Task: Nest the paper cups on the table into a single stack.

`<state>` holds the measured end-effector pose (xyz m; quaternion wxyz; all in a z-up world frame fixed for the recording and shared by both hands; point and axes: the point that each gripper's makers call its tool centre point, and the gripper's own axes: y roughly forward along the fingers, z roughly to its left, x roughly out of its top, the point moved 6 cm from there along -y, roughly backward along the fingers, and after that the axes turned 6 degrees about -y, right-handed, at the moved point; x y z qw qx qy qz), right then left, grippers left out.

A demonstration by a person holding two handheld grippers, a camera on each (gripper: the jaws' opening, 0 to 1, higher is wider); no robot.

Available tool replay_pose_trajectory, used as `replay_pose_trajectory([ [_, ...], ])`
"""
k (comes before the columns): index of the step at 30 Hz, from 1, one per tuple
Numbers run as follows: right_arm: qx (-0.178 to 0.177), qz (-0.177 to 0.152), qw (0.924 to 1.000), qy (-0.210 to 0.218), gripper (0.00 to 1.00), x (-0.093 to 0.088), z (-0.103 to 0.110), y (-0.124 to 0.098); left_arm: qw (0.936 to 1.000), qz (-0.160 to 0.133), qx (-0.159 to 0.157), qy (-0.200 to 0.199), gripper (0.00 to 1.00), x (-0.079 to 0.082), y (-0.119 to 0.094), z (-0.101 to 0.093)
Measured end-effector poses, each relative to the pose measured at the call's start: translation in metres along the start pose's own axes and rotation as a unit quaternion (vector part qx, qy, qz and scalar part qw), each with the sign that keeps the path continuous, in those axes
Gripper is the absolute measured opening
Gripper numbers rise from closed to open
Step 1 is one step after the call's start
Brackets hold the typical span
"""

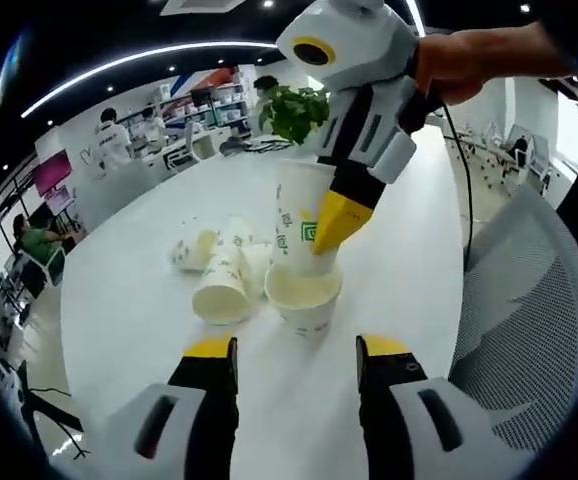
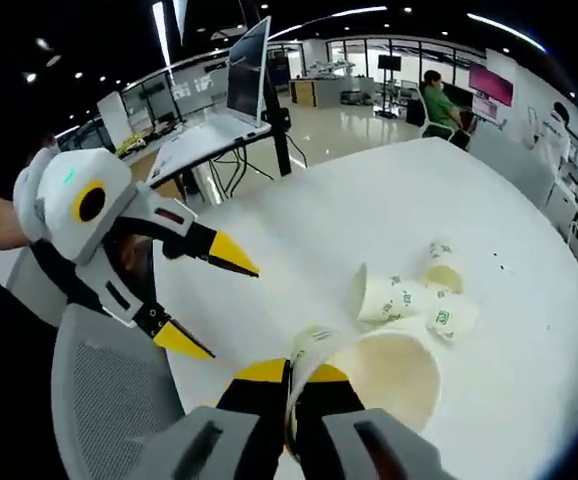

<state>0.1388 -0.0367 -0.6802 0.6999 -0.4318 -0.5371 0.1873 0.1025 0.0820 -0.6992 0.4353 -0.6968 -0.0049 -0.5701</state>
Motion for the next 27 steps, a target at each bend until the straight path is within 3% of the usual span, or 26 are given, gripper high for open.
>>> replay_pose_trajectory([
  [4,0.006,0.007,0.9999,-0.008,0.0,0.002,-0.009,0.012,1.0,0.003,0.004,-0.004,0.45,-0.004,-0.001,0.003],
  [10,0.009,0.033,0.9988,-0.036,0.0,0.0,0.004,0.011,0.9999,0.004,0.009,-0.01,0.45,-0.008,-0.002,0.012],
  [27,0.016,0.067,0.9962,-0.053,0.0,-0.004,-0.001,0.03,0.9996,0.017,0.014,-0.017,0.44,-0.022,-0.002,0.021],
])
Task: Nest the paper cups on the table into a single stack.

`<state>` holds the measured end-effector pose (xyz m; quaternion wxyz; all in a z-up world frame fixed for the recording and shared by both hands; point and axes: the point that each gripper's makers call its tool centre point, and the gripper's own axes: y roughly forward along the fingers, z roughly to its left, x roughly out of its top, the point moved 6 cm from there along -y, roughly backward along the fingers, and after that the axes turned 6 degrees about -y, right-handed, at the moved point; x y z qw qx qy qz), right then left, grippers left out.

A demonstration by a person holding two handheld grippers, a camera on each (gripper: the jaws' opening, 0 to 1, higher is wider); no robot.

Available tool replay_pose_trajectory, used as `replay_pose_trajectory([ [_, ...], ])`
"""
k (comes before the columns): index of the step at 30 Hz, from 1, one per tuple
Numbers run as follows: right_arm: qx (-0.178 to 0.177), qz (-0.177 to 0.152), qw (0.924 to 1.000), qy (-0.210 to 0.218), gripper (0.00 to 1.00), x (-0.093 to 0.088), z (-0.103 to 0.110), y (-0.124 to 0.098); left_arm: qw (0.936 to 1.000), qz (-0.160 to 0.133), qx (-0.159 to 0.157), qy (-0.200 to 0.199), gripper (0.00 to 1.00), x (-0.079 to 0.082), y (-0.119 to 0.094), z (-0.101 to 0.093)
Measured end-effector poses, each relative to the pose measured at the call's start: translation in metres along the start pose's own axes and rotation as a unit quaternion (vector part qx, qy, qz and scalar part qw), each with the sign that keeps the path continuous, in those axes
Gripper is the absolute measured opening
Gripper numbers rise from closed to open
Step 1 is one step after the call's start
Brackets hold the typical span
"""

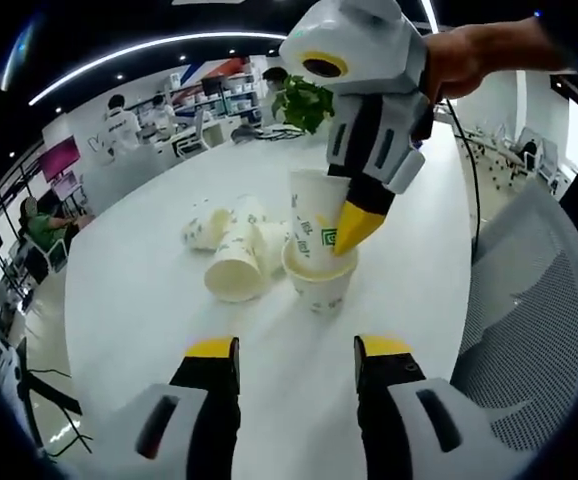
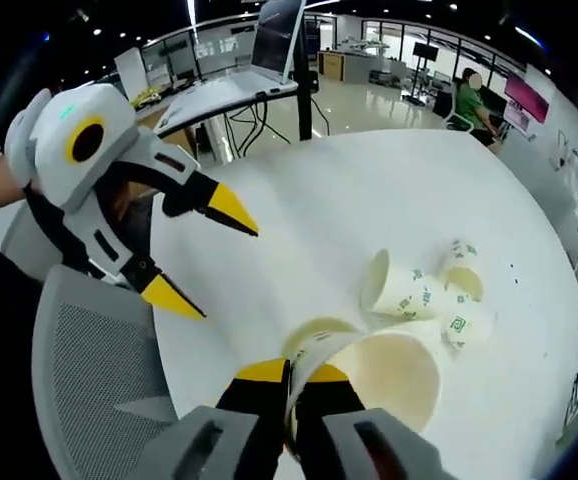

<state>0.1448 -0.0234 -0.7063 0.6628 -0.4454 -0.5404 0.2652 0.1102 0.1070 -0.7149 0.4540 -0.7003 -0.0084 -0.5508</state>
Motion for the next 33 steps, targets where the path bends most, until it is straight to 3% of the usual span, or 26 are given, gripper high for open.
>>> replay_pose_trajectory([
  [3,0.0,0.001,1.0,-0.001,0.0,0.001,0.005,-0.003,1.0,0.0,0.001,-0.003,0.44,0.0,-0.002,0.0],
  [9,-0.001,0.006,1.0,-0.006,0.0,0.001,-0.007,0.01,1.0,0.003,0.003,-0.003,0.44,-0.002,-0.002,0.001],
  [15,0.001,0.01,0.9999,-0.009,0.02,-0.001,0.007,0.003,1.0,0.008,0.004,0.0,0.44,-0.005,-0.002,0.002],
  [19,0.003,0.012,0.9999,-0.011,0.02,-0.003,-0.002,0.011,1.0,0.009,0.005,0.0,0.44,-0.005,-0.002,0.002],
  [33,-0.005,-0.002,1.0,-0.006,0.15,-0.006,-0.002,0.003,1.0,0.009,0.001,0.002,0.43,-0.004,0.002,-0.001],
])
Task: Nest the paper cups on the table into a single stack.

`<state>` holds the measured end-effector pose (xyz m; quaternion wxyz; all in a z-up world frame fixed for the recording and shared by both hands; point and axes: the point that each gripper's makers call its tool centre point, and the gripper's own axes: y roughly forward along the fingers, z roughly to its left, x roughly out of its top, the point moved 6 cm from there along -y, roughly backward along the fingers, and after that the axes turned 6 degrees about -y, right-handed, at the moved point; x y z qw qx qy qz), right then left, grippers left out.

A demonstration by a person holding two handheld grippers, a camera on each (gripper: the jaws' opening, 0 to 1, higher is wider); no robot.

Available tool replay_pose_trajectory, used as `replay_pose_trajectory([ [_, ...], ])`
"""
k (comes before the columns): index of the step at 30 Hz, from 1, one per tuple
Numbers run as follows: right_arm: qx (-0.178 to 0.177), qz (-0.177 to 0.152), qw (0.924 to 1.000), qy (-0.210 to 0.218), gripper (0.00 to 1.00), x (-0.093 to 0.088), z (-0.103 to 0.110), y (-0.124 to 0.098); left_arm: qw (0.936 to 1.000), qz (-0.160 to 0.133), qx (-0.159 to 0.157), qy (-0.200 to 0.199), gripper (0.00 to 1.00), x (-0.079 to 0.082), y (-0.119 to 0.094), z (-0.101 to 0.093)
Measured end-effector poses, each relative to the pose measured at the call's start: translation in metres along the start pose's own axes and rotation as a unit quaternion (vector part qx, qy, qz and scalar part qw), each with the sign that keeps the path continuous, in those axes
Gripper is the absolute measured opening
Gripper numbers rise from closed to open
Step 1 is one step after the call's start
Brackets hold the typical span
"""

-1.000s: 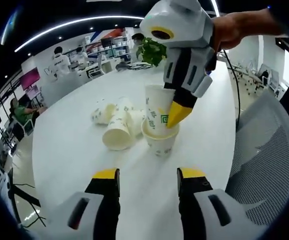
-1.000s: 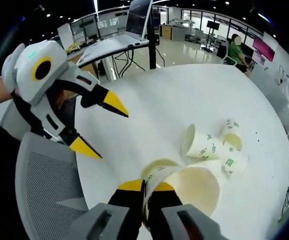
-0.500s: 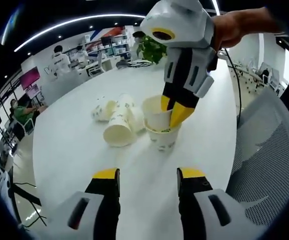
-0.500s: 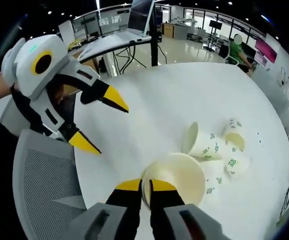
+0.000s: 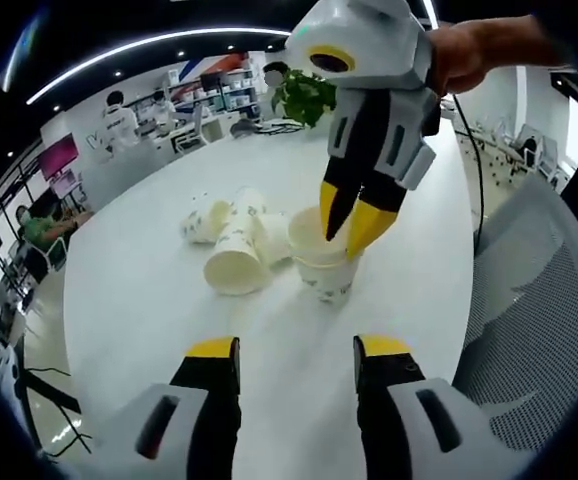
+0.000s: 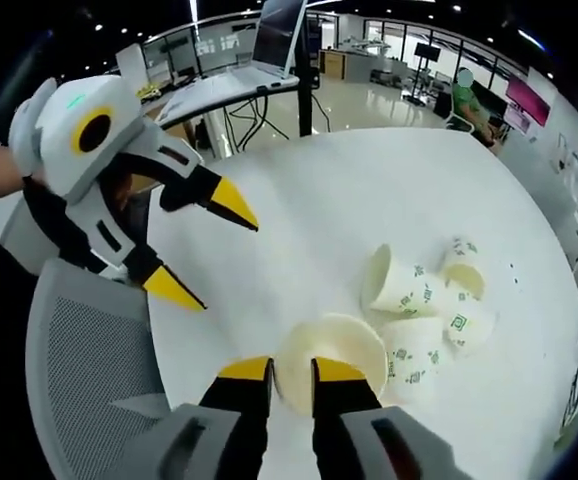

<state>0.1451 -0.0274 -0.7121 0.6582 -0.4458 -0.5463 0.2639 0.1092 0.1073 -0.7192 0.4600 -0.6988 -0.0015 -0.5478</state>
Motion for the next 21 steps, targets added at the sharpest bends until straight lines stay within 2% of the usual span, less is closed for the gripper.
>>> replay_pose_trajectory([
  [5,-0.004,-0.009,0.9999,0.003,0.24,0.0,0.0,-0.005,1.0,0.0,0.0,0.001,0.43,0.001,0.002,-0.001],
  [8,-0.008,-0.015,0.9998,0.011,0.26,-0.003,0.004,-0.011,1.0,0.001,0.001,0.001,0.43,0.001,0.003,-0.001],
  [10,-0.008,-0.023,0.9996,0.014,0.27,-0.003,0.0,-0.011,1.0,0.002,0.002,0.001,0.42,0.0,0.004,-0.001],
  [12,-0.008,-0.029,0.9995,0.012,0.28,-0.003,0.007,-0.017,1.0,0.004,0.005,0.0,0.42,-0.001,0.005,0.0],
  [18,-0.015,-0.044,0.9989,0.005,0.35,-0.007,0.007,-0.023,0.9999,0.005,0.01,-0.008,0.41,-0.002,0.009,0.005],
  [21,-0.021,-0.059,0.998,0.001,0.42,-0.009,0.008,-0.029,0.9999,0.003,0.011,-0.01,0.42,0.0,0.011,0.009],
])
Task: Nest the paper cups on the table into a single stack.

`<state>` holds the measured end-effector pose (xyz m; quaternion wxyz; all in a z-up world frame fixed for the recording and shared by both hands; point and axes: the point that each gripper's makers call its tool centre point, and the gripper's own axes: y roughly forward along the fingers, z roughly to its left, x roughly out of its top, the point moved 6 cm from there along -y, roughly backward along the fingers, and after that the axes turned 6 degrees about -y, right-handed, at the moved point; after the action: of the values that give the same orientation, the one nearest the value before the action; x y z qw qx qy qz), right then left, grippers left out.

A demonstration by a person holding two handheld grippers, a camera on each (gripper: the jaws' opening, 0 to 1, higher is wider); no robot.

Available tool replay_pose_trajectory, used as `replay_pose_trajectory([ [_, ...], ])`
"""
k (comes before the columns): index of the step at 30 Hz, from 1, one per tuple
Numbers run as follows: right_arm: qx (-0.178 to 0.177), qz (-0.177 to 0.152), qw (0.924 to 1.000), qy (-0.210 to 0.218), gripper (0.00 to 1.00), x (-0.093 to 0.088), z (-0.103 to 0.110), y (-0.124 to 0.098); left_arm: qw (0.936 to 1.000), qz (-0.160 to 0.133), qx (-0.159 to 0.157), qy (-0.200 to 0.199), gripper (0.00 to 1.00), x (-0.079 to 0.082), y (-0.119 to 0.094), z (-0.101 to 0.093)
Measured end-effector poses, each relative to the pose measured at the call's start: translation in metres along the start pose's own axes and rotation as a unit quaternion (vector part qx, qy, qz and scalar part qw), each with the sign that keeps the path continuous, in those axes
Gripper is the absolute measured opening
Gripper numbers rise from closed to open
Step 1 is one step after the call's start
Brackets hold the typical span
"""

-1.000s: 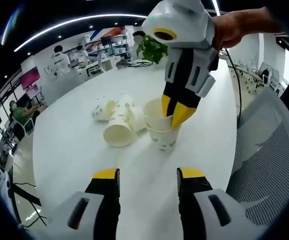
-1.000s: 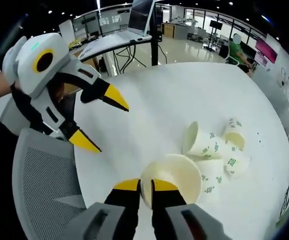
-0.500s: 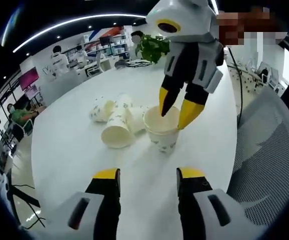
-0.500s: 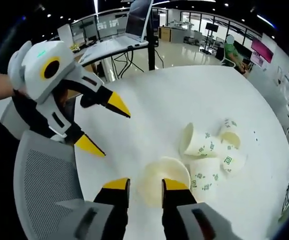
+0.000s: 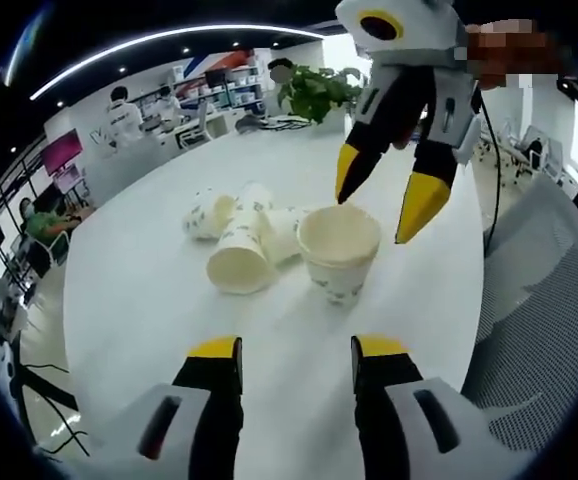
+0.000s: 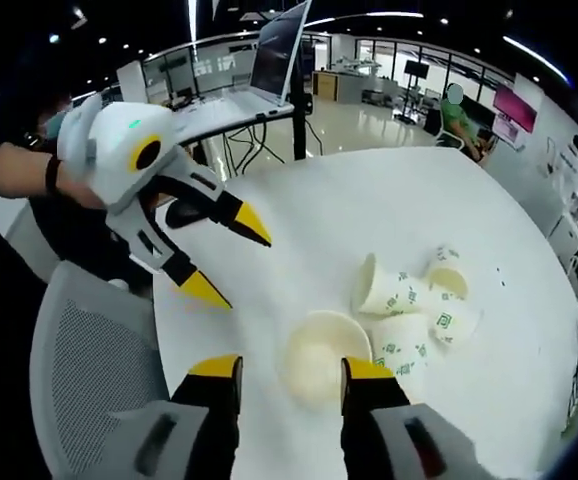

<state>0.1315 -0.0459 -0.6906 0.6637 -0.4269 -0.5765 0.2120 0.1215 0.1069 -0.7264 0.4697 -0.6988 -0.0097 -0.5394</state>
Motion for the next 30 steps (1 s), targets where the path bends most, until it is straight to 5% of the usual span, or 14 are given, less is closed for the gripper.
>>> replay_pose_trajectory([
  [17,-0.04,-0.04,0.9953,0.079,0.69,-0.037,-0.007,-0.026,0.9998,-0.006,0.004,-0.016,0.42,0.007,0.012,0.014],
  [30,-0.067,-0.076,0.9854,0.137,0.74,-0.056,0.007,-0.041,0.9993,-0.008,0.021,-0.029,0.42,0.013,0.027,0.036],
])
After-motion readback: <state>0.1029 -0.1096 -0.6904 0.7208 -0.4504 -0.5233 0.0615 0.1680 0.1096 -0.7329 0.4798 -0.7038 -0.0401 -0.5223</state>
